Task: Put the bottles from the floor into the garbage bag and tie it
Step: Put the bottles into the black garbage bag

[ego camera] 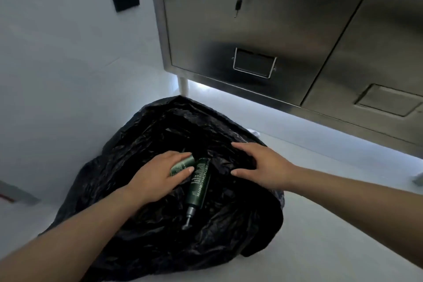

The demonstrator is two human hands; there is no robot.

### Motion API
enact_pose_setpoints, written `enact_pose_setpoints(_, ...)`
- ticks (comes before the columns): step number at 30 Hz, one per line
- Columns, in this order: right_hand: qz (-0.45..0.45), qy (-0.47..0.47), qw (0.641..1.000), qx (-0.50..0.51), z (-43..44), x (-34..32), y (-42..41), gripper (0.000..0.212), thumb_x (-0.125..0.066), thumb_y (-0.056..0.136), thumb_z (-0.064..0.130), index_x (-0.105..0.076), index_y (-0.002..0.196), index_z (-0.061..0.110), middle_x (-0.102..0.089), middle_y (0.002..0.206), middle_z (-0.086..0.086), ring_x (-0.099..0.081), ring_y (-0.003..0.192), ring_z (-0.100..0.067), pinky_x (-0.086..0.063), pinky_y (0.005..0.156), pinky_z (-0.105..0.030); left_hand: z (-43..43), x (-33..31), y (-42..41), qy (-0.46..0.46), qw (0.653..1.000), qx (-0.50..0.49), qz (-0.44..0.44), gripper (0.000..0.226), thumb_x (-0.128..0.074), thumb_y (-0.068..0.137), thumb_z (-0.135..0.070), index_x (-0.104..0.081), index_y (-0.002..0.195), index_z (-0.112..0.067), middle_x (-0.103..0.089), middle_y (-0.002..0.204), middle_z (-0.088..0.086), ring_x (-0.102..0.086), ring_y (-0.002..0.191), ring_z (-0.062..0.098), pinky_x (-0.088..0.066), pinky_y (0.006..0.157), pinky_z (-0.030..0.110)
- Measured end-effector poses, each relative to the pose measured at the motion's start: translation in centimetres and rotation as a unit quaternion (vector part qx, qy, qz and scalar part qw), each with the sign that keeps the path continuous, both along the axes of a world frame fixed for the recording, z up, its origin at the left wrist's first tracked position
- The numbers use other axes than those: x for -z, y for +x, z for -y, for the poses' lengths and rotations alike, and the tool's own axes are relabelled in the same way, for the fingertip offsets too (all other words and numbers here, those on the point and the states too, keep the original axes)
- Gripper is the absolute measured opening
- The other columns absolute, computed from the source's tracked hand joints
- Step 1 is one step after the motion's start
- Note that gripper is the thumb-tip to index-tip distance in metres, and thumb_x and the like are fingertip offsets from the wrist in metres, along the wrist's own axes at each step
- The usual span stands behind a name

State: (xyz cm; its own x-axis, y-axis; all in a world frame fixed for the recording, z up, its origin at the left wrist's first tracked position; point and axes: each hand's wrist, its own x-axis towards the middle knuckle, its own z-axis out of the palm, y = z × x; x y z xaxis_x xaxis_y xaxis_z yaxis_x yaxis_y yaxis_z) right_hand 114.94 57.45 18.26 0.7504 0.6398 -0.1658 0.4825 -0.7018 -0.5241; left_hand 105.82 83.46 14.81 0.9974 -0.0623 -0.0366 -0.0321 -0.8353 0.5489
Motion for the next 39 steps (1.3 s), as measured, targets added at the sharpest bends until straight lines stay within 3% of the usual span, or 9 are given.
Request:
enact_pose_setpoints(6,0.018,0.058,0.995,0.082,8.4,-0.1,-1.1,0.071,-0.062,0.080,0.053,-0.033,0.141,0.033,-0.039,0.145,0.009,-0.035,0.130,-0.006,-0.020,0.098,-0.009,7.3,-3.0,3.8,0.063,0.991,0.115,0.022,0.072,-0.025,0.077,-0.073,-0.041,0.137,-0.037,-0.046,0.138,-0.013,-0.039,0.127,0.004,-0.030,0.099,0.015)
enact_pose_setpoints(10,0.014,0.069,0.990,0.124,14.4,1.4,-2.5,0.070,-0.061,0.082,0.050,-0.031,0.142,0.033,-0.037,0.147,0.008,-0.029,0.129,0.000,-0.010,0.090,0.006,13.6,-2.9,5.3,0.105,0.975,0.189,0.041,0.065,-0.024,0.086,-0.069,-0.036,0.141,-0.035,-0.042,0.144,-0.006,-0.032,0.134,0.007,-0.016,0.105,0.012)
enact_pose_setpoints(15,-0.007,0.070,0.973,0.219,22.0,4.4,-4.5,0.069,-0.057,0.083,0.053,-0.027,0.143,0.035,-0.030,0.150,0.010,-0.027,0.136,-0.005,-0.018,0.103,-0.014,22.7,-1.1,6.5,0.118,0.955,0.269,0.042,0.072,-0.017,0.082,-0.067,-0.035,0.142,-0.032,-0.041,0.146,-0.003,-0.032,0.136,0.010,-0.021,0.113,0.022)
enact_pose_setpoints(23,-0.011,0.073,0.919,0.388,34.2,9.8,-7.9,0.069,-0.059,0.084,0.049,-0.030,0.143,0.028,-0.030,0.151,0.006,-0.024,0.139,-0.009,-0.018,0.110,-0.023,36.7,4.9,7.8,0.090,0.945,0.315,-0.028,0.066,-0.022,0.086,-0.066,-0.029,0.143,-0.034,-0.037,0.149,-0.003,-0.028,0.139,0.013,-0.026,0.114,0.034)
enact_pose_setpoints(27,-0.008,0.059,0.897,0.439,39.8,11.7,-9.5,0.069,-0.060,0.084,0.048,-0.031,0.143,0.025,-0.033,0.149,0.005,-0.029,0.136,-0.011,-0.020,0.107,-0.021,42.1,8.3,8.1,0.099,0.939,0.324,-0.049,0.072,-0.019,0.082,-0.068,-0.030,0.143,-0.031,-0.038,0.148,-0.001,-0.031,0.138,0.016,-0.026,0.112,0.033)
enact_pose_setpoints(31,-0.002,0.021,0.878,0.479,44.7,13.6,-10.7,0.069,-0.058,0.086,0.046,-0.030,0.144,0.022,-0.028,0.153,0.000,-0.022,0.141,-0.014,-0.017,0.113,-0.027,46.5,11.9,7.9,0.112,0.940,0.316,-0.070,0.063,-0.031,0.088,-0.061,-0.032,0.143,-0.029,-0.037,0.149,0.003,-0.030,0.138,0.021,-0.026,0.113,0.037)
enact_pose_setpoints(39,0.024,-0.086,0.822,0.562,52.5,16.7,-11.7,0.069,-0.055,0.087,0.047,-0.026,0.145,0.021,-0.021,0.154,-0.006,-0.019,0.140,-0.026,-0.023,0.112,-0.044,51.1,17.2,6.7,0.209,0.926,0.297,-0.106,0.069,-0.038,0.085,-0.065,-0.020,0.146,-0.037,-0.006,0.160,-0.002,-0.004,0.146,0.019,-0.010,0.115,0.052)
